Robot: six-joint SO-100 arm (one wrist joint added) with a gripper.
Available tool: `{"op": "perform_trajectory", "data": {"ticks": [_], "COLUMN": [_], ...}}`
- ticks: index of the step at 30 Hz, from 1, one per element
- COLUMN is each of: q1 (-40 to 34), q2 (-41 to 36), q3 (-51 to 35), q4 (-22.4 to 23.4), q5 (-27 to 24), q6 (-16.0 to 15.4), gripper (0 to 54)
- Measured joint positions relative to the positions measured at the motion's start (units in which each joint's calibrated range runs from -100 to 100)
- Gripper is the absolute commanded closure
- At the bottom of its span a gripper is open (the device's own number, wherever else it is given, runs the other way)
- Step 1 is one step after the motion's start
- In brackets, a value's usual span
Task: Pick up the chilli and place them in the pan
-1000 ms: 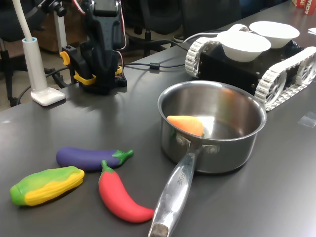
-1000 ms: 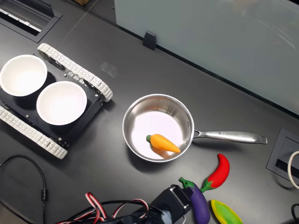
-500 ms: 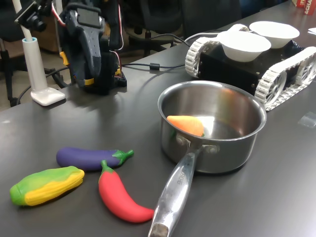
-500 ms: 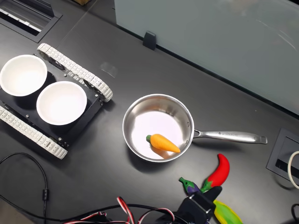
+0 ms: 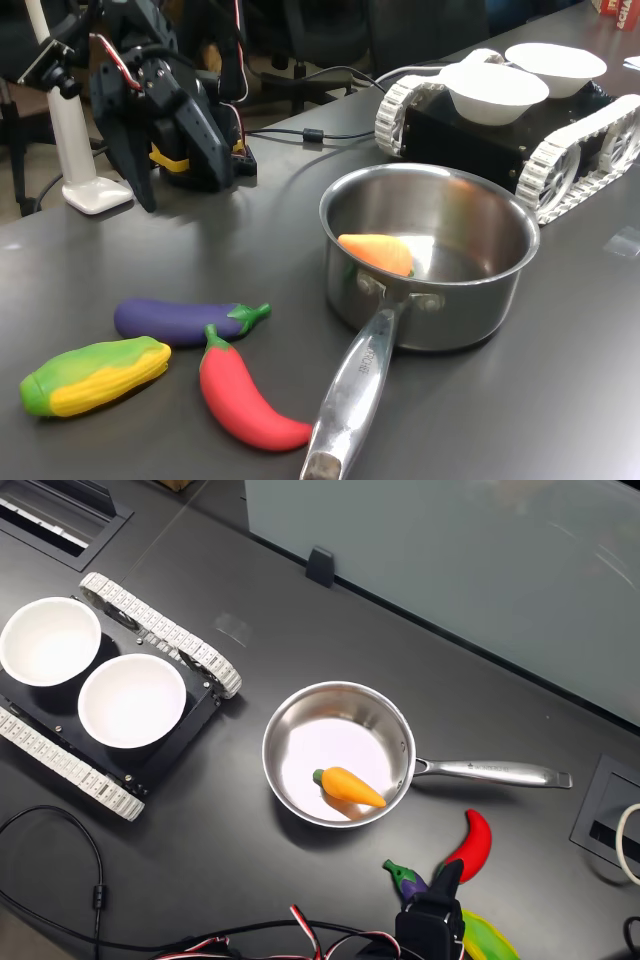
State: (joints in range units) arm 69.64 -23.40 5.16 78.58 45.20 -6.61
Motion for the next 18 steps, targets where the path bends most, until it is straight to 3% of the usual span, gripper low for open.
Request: {"op": "perform_trajectory", "data": {"ticks": [4, 14, 18], "q1": [-1.1, -8.1, -11.0], "q2": [3.9, 13.3, 16.5], "q3": [-1.2, -1.3, -1.9], "q4": [-0.2, -7.4, -8.2], "q5": [2.9, 5.1, 6.3], "q6": [1.5, 6.6, 7.6], "gripper": [19.5, 17.3, 17.1]}}
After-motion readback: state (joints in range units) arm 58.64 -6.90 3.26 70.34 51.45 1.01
